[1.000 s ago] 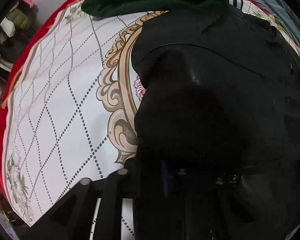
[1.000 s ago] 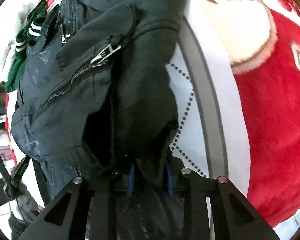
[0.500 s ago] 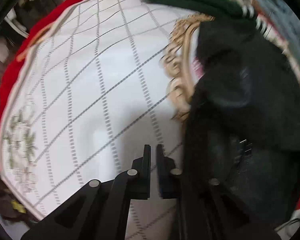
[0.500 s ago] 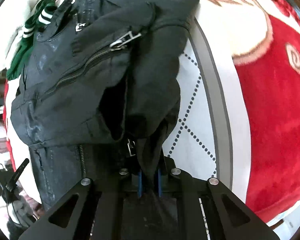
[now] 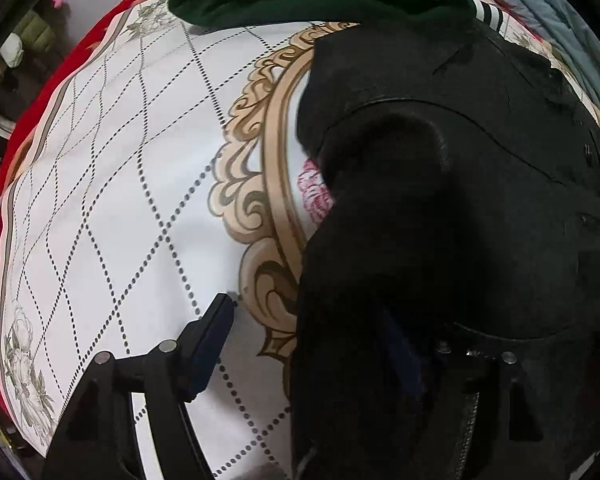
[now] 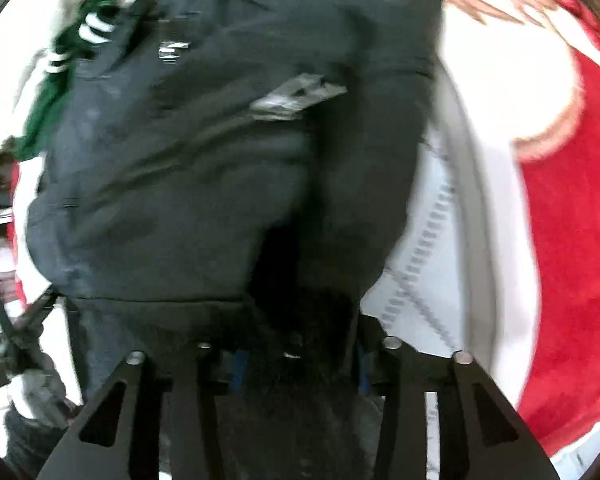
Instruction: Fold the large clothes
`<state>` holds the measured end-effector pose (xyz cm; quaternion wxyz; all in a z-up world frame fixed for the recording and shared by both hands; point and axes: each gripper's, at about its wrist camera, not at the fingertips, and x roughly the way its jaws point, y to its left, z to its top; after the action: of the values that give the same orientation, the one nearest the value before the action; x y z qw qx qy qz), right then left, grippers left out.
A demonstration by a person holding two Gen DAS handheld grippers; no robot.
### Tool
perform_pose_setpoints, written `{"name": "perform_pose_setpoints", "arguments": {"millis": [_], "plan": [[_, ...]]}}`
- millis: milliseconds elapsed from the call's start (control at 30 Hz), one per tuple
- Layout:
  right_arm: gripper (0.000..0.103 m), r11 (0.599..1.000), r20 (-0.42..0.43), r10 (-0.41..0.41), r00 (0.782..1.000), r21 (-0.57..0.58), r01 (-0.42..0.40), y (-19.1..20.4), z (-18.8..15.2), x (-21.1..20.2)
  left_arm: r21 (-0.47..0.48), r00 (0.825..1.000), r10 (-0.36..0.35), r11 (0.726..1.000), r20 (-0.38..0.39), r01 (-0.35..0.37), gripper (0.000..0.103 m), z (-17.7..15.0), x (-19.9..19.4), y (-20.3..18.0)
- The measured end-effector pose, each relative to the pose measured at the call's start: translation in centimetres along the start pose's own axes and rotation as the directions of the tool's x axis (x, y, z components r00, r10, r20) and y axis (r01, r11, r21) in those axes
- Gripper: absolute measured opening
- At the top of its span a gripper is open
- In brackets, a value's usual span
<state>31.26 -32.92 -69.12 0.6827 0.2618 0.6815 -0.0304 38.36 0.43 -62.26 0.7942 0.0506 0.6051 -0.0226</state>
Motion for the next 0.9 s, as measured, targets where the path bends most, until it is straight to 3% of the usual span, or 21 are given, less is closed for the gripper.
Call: {"name": "perform_pose_setpoints", "arguments": {"millis": [100,133,200,233,267,367,433,533,633,700,733,767,833,900], "plan": [[0.029,1.000,0.021,0.021,1.000,-0.022,-0.021,1.0,-0.2,-0.6,-0.011,1.000,0.003,1.000,-0.001,-0.003,0.078,0.0,0.2,0.3],[0.017,1.000,0.027,-0.012,1.000,-0.002,0.012,0.5,-0.5,-0.7,-0.009,1.000,0.007,1.000,-0.005,-0.007,0.078,0.2,0.2,0.4],[0.014,0.989,0.022,-0.105,0.994,0.103,0.102,-2.1,-0.7,-0.9,-0.008,1.000,0.022,1.000,-0.021,-0.022,0.077,0.3,-0.1,0.6],[0.015,0.979,0.012,-0.122,0.992,0.168,0.118,-3.7,-0.9,-1.0,-0.008,0.999,0.026,1.000,-0.029,-0.026,0.077,1.2,-0.1,0.4],[0.016,0.974,0.007,-0.088,0.996,0.209,0.085,-4.5,-1.0,-1.3,-0.011,0.999,0.027,1.000,-0.029,-0.027,0.077,1.3,-0.6,0.4],[0.019,0.975,0.004,-0.130,0.992,0.184,0.127,-3.4,-1.4,-3.0,-0.060,0.999,0.028,0.998,-0.020,-0.029,0.080,1.5,-3.1,2.6],[0.023,0.975,0.039,-0.152,0.988,0.167,0.143,-1.6,-2.0,-4.9,-0.105,1.000,0.028,0.994,0.000,-0.028,0.088,1.7,-4.4,5.7],[0.025,0.978,0.107,-0.115,0.988,0.185,0.094,-0.2,-2.6,-7.6,-0.173,1.000,0.005,0.985,0.025,-0.001,0.089,2.9,-5.3,7.8],[0.050,0.975,0.188,-0.045,0.981,0.222,0.003,0.5,-2.0,-9.5,-0.170,0.998,-0.005,0.985,0.060,0.015,0.089,5.8,-4.7,6.7],[0.052,0.974,0.218,-0.030,0.975,0.225,-0.021,0.7,-0.5,-10.1,-0.135,0.997,0.020,0.991,0.078,-0.009,0.089,7.0,-3.5,5.1],[0.052,0.976,0.218,-0.039,0.975,0.217,-0.009,1.2,0.4,-9.8,-0.096,0.997,0.052,0.994,0.064,-0.045,0.089,7.9,-1.8,4.1],[0.052,0.979,0.211,-0.051,0.976,0.205,0.007,1.6,1.3,-9.4,-0.070,0.996,0.073,0.995,0.047,-0.070,0.089,7.0,-2.5,2.2],[0.052,0.979,0.154,-0.109,0.982,0.186,0.080,1.3,3.3,-7.3,-0.031,0.993,0.119,0.992,0.008,-0.119,0.093,7.8,0.3,0.8],[0.052,0.978,0.065,-0.152,0.986,0.157,0.140,1.1,5.0,-3.8,-0.027,0.989,0.146,0.989,0.022,-0.145,0.099,8.1,0.7,0.9]]}}
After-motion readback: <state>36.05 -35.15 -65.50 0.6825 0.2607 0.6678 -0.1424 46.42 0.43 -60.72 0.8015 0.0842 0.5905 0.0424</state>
